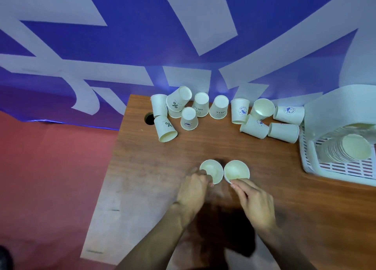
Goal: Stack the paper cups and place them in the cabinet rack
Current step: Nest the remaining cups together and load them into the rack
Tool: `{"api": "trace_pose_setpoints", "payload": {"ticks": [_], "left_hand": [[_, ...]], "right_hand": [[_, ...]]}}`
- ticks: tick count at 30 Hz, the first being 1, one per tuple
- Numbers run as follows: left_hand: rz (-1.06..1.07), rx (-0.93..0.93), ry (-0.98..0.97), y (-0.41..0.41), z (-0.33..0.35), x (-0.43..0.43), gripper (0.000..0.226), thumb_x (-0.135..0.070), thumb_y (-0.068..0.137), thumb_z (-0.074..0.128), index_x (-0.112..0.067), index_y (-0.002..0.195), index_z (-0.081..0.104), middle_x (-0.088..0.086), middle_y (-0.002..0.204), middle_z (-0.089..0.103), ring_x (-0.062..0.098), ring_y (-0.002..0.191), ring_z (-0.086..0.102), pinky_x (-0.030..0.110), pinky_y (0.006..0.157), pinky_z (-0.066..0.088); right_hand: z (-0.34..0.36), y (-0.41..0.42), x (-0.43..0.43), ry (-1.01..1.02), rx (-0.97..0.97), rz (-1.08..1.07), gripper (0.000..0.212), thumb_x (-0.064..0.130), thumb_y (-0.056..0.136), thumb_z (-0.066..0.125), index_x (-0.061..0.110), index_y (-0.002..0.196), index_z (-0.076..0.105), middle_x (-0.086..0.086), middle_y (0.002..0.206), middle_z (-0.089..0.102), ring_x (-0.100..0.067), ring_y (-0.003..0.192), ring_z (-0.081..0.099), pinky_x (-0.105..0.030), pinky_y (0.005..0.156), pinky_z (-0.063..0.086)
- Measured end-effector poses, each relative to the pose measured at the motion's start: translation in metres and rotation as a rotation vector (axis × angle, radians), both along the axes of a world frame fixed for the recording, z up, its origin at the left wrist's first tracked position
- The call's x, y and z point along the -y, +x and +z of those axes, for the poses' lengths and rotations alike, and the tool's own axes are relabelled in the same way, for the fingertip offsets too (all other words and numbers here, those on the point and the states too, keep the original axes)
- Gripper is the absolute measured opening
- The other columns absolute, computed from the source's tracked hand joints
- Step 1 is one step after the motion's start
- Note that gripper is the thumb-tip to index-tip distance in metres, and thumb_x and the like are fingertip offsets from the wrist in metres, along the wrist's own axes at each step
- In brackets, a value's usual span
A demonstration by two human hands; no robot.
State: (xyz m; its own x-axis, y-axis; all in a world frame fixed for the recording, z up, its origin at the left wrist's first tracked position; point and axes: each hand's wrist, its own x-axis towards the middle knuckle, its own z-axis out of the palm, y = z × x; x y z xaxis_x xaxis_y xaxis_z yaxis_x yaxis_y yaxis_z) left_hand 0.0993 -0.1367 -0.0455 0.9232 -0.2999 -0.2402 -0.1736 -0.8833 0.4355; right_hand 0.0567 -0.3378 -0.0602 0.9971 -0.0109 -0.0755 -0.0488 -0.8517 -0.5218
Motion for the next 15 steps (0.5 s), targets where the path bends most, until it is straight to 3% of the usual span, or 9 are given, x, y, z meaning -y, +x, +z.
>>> {"api": "trace_pose_setpoints", "payload": {"ticks": [7, 10, 13, 15], "left_hand": [[-0.015, 0.031, -0.007, 0.0, -0.002, -0.002, 0.012, -0.028, 0.086, 0.065, -0.019, 0.081, 0.071, 0.001, 0.084, 0.066, 0.023, 0.095, 0.056, 0.034, 0.066, 0.047], [-0.078, 0.052, 0.077, 0.0, 0.003, 0.0, 0.011, -0.029, 0.085, 0.067, -0.02, 0.079, 0.07, -0.001, 0.079, 0.065, 0.021, 0.089, 0.059, 0.032, 0.061, 0.048], [-0.223, 0.091, 0.146, -0.003, 0.008, -0.004, 0.023, -0.04, 0.064, 0.084, -0.027, 0.067, 0.066, -0.007, 0.064, 0.059, 0.014, 0.062, 0.06, 0.024, 0.045, 0.042], [-0.244, 0.144, 0.116, -0.003, 0.009, -0.011, 0.027, -0.045, 0.063, 0.082, -0.029, 0.079, 0.066, -0.009, 0.072, 0.061, 0.014, 0.061, 0.061, 0.024, 0.045, 0.043]], "right_hand": [[0.001, 0.009, -0.003, -0.043, -0.034, 0.007, 0.016, 0.041, 0.091, 0.066, 0.044, 0.107, 0.068, 0.028, 0.108, 0.067, -0.006, 0.087, 0.068, -0.03, 0.056, 0.051], [0.004, 0.01, -0.002, -0.078, -0.051, 0.062, 0.016, 0.043, 0.093, 0.063, 0.045, 0.108, 0.066, 0.028, 0.109, 0.067, -0.007, 0.086, 0.069, -0.029, 0.056, 0.051], [0.012, 0.013, 0.0, -0.067, -0.009, 0.075, 0.016, 0.046, 0.091, 0.061, 0.043, 0.106, 0.065, 0.028, 0.102, 0.068, -0.003, 0.071, 0.065, -0.027, 0.052, 0.05], [0.022, 0.017, 0.002, 0.002, 0.1, 0.07, 0.012, 0.042, 0.087, 0.064, 0.038, 0.098, 0.069, 0.028, 0.094, 0.067, -0.002, 0.056, 0.055, -0.026, 0.049, 0.049]]}}
